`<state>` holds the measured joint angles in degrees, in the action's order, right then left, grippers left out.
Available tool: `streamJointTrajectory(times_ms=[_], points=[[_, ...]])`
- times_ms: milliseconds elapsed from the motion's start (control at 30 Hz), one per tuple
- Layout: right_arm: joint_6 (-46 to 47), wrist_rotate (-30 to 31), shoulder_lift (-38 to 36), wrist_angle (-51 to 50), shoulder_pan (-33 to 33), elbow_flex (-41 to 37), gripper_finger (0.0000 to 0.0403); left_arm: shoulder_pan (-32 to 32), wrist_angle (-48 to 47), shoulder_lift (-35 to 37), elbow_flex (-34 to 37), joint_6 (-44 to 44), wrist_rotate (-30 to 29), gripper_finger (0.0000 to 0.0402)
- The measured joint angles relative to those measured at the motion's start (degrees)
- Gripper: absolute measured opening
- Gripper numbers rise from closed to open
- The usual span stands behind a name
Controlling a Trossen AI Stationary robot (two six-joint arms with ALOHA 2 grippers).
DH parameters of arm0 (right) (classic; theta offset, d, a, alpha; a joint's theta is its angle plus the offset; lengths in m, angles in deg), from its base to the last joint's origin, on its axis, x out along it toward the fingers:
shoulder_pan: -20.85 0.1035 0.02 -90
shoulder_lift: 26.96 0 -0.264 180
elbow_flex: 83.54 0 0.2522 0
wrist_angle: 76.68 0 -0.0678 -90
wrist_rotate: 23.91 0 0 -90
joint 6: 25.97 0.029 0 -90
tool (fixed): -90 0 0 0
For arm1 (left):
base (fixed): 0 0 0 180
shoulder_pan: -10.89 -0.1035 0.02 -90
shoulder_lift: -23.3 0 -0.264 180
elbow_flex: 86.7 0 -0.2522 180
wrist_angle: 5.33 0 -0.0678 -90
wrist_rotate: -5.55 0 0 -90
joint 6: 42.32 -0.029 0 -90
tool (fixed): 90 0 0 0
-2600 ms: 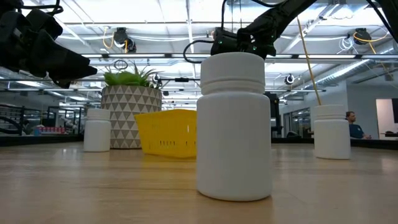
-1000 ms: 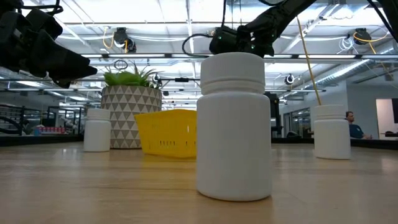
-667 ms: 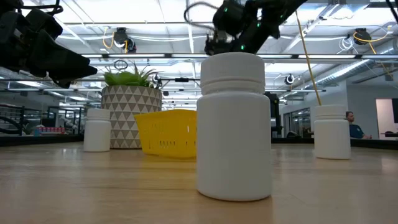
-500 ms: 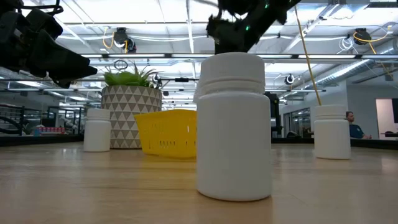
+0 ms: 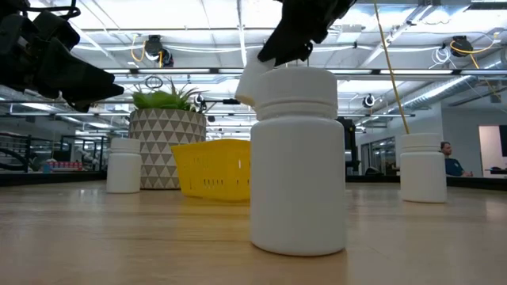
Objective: Pick and place pill bottles into a basket
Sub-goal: Put the white pill bottle into the yellow basket
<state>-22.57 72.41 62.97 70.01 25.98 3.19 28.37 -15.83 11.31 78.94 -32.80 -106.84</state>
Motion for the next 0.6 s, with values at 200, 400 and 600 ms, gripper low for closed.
streamJointTrajectory(times_ms=[200,400,600], points=[[1.26,-0.43,1.88,-0.94,1.01,0.02,0.0143,0.01,0.04,0.0,0.0,-0.02,-0.07,0.0186],[1.74,-2.21,6.52,-0.96,0.89,0.02,0.0143,0.02,0.24,0.0,0.02,-0.17,-0.11,0.0186],[1.65,-3.68,10.11,-0.68,0.11,0.02,0.0143,0.01,0.2,-0.13,0.02,-0.26,-0.09,0.0186]])
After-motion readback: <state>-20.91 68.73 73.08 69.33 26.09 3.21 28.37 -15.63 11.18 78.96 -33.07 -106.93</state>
